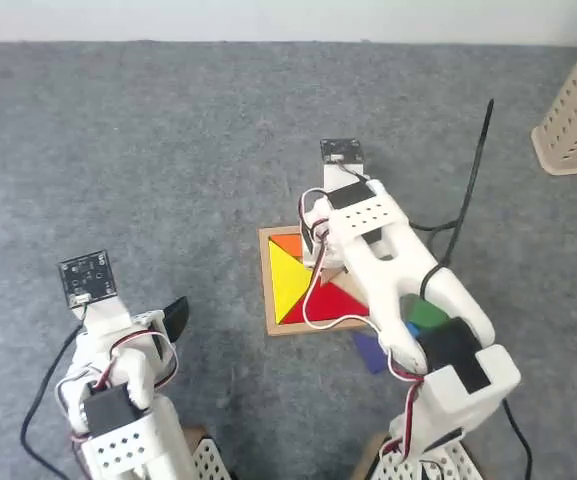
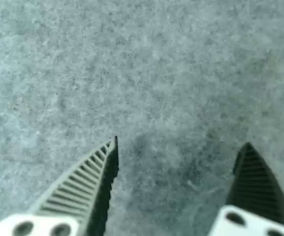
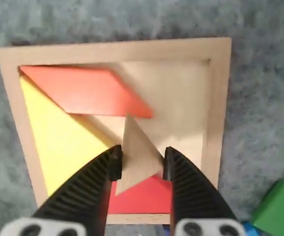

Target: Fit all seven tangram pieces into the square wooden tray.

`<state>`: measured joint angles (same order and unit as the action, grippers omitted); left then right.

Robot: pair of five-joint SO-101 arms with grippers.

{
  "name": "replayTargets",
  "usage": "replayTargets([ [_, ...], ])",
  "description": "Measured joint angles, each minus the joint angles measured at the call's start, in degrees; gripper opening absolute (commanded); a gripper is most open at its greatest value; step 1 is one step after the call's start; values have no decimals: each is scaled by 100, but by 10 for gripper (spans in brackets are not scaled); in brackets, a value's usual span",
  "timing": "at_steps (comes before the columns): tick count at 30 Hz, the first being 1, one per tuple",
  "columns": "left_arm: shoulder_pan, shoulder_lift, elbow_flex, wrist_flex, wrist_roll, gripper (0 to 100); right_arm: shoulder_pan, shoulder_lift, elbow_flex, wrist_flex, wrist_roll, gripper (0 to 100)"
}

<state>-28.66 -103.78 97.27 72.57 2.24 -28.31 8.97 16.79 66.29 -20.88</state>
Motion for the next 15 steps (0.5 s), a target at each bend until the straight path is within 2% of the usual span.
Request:
replayTargets([
  [4,0,0,0,0,0,354,-290,-26,0,0,229,90],
  [9,0,0,0,0,0,354,-440,-26,0,0,413,33],
  [13,0,0,0,0,0,354,-475,-97,0,0,413,37],
  [15,0,0,0,0,0,354,-642,-97,0,0,431,81],
])
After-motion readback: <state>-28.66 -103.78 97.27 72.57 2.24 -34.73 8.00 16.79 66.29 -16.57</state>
